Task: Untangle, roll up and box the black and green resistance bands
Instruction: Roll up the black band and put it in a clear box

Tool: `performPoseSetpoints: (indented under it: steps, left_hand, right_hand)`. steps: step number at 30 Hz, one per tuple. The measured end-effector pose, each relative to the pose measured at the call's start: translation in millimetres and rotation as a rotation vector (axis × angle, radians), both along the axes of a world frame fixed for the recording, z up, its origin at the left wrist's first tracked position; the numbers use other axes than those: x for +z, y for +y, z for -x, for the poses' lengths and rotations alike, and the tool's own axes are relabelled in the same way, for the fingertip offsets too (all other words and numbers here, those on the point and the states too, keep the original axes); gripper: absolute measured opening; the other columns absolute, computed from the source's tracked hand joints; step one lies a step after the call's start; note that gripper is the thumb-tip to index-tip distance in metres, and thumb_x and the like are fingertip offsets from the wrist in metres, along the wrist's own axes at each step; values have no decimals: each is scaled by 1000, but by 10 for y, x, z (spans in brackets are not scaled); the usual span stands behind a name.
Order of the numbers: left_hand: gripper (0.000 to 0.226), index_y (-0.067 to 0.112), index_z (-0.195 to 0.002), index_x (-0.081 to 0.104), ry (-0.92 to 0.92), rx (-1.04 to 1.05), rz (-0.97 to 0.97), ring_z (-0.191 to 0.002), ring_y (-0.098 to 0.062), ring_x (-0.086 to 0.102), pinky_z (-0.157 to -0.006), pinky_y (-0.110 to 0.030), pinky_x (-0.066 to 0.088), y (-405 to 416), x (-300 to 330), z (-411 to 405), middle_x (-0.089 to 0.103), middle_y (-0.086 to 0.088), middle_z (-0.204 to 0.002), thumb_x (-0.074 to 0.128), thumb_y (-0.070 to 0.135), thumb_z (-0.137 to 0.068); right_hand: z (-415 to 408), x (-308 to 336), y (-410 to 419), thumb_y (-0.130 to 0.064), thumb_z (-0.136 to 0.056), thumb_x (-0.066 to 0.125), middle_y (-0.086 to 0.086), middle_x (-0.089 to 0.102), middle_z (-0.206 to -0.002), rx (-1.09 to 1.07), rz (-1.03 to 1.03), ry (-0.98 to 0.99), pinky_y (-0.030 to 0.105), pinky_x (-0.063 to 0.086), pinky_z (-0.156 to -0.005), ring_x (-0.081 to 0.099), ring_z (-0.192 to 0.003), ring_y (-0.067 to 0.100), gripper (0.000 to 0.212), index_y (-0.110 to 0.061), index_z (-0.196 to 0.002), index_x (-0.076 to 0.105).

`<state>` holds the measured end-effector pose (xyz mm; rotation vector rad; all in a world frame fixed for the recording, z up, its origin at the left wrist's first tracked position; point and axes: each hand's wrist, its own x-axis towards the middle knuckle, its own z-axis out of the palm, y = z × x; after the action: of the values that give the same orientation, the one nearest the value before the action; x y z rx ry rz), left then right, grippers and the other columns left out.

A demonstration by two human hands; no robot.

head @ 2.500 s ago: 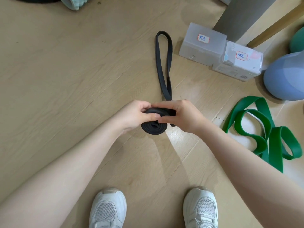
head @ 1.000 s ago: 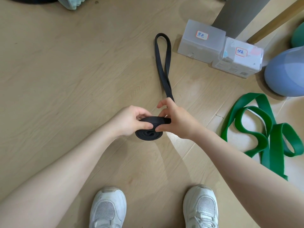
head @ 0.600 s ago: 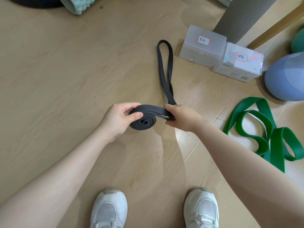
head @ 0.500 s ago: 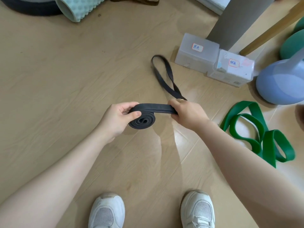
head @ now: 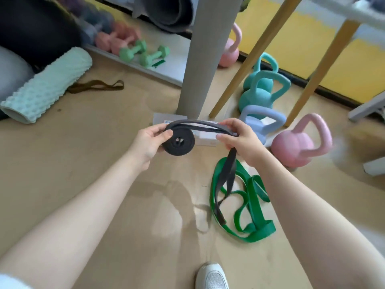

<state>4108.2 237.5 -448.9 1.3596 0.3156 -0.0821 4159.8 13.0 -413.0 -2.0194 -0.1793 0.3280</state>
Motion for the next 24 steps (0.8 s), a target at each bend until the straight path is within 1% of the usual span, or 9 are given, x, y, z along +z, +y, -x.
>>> performPoseSetpoints:
  steps: [4, 6, 7, 9, 11, 13, 16, 20, 24]
  left_hand:
    - [22, 23, -98, 64, -38, -25, 27, -70, -3, 64, -59, -14, 50, 2, 131, -77, 70, 12, -78, 50, 7, -93]
    - [21, 22, -98, 64, -22, -9, 11, -68, -1, 64, -58, -14, 49, 43, 44, -68, 70, 13, -77, 50, 7, -93]
    - [21, 20, -100, 63, 1, 3, -1, -66, 0, 64, -56, -13, 49, 74, -45, -30, 70, 14, -74, 51, 6, -93]
    - [21, 16, -105, 62, 74, 31, -39, -61, 3, 63, -54, -11, 47, 162, -283, 113, 70, 15, -69, 52, 4, -92]
    - [21, 12, -108, 63, 163, 47, -124, -65, 0, 63, -57, -11, 47, 256, -563, 313, 69, 9, -76, 53, 4, -91]
    - [19, 16, -104, 65, 230, 35, -261, -78, -9, 61, -70, -16, 47, 355, -838, 524, 68, 4, -87, 56, 7, -90]
    - [17, 28, -90, 65, 319, 37, -366, -89, -14, 61, -86, -26, 44, 473, -1154, 782, 68, 9, -90, 58, 13, -89]
    - [17, 29, -90, 65, 361, 82, -388, -94, -19, 63, -92, -30, 45, 608, -1447, 977, 70, 5, -94, 59, 13, -89]
    - [20, 33, -91, 67, 357, 85, -425, -97, -22, 64, -94, -35, 45, 716, -1582, 1119, 71, -1, -98, 59, 14, -89]
  right_hand:
    - [-115, 219, 1, -26, -83, 68, -13, 60, -77, -7, 219, -250, 16, 45, -68, 56, -72, 5, 9, -27, -89, 61]
    - [-179, 154, 49, -27, -83, 67, -11, 62, -80, 76, 347, -296, 19, 42, -69, 56, -74, 8, 13, -23, -95, 63]
    - [-207, 36, 79, -27, -83, 67, -6, 64, -87, 138, 424, -269, 20, 40, -73, 57, -79, 12, 20, -21, -102, 63]
    - [-202, -336, 180, -30, -83, 67, 2, 63, -113, 274, 578, -149, 24, 40, -86, 57, -103, 20, 44, -19, -123, 55]
    - [-103, -771, 302, -34, -83, 67, 3, 49, -137, 345, 675, -79, 30, 35, -101, 46, -125, 23, 63, -19, -138, 39]
    - [48, -1119, 462, -33, -87, 61, 4, 43, -142, 343, 624, -76, 32, 32, -104, 39, -130, 23, 59, -19, -140, 36]
    - [216, -1469, 744, -24, -94, 51, 5, 49, -133, 402, 482, -95, 22, 30, -94, 42, -126, 21, 40, -19, -133, 45]
    - [334, -1753, 1219, -18, -95, 48, 2, 55, -127, 606, 320, -129, 13, 27, -87, 46, -120, 16, 31, -16, -126, 53]
    - [500, -1972, 1499, -16, -91, 55, -3, 57, -127, 766, 246, 0, 10, 31, -87, 50, -117, 11, 35, -14, -126, 51]
